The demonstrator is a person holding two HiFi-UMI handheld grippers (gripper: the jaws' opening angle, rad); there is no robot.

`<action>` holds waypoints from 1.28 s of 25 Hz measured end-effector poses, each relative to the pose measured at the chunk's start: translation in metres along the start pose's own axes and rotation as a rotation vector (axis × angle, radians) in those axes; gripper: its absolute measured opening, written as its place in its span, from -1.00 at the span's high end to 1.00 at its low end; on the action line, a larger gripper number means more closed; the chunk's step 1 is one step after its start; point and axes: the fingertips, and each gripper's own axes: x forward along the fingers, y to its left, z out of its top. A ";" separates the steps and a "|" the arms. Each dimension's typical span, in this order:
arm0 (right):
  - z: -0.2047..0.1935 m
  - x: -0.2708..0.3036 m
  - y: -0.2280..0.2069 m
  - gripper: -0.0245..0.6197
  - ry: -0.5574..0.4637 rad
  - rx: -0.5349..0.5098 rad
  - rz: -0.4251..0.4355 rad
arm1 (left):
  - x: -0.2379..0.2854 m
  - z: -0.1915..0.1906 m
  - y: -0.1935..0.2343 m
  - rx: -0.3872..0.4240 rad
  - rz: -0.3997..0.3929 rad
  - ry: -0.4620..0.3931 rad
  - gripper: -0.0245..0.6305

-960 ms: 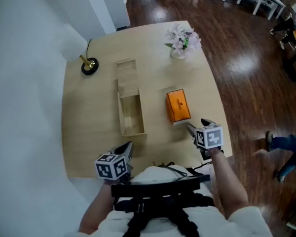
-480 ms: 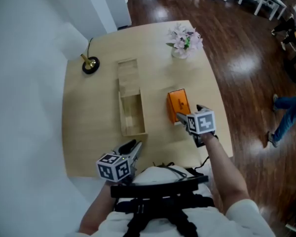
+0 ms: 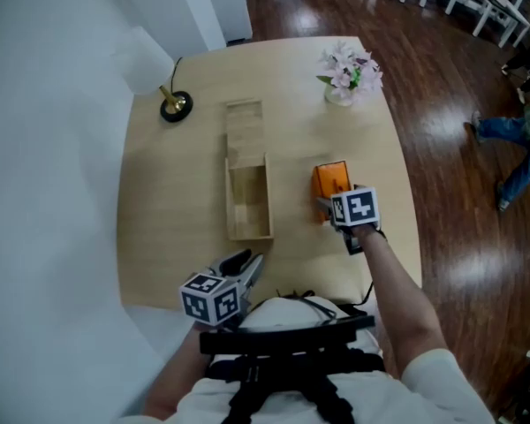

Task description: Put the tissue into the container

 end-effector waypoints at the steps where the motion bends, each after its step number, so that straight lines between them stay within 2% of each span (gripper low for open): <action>1: -0.001 0.003 -0.001 -0.52 0.010 -0.003 -0.004 | -0.001 -0.001 0.001 -0.003 0.003 0.002 0.53; 5: -0.009 0.017 -0.004 -0.52 0.053 -0.004 -0.014 | -0.001 -0.003 0.004 -0.018 0.012 0.002 0.53; 11: -0.013 0.024 0.000 -0.52 0.078 0.048 0.024 | -0.002 -0.002 0.008 -0.040 0.013 0.003 0.53; 13: -0.012 0.023 -0.001 -0.46 0.080 0.065 0.028 | -0.002 -0.002 0.011 -0.053 0.012 0.000 0.53; 18: -0.012 0.016 -0.005 -0.35 0.065 0.110 0.031 | -0.006 -0.002 0.018 -0.085 0.014 -0.011 0.53; 25: -0.008 -0.004 -0.001 -0.33 0.025 0.170 0.045 | -0.014 -0.002 0.026 -0.094 0.022 -0.017 0.53; 32: 0.009 -0.029 0.021 -0.32 -0.023 0.166 0.053 | -0.019 -0.002 0.033 -0.093 0.014 -0.021 0.53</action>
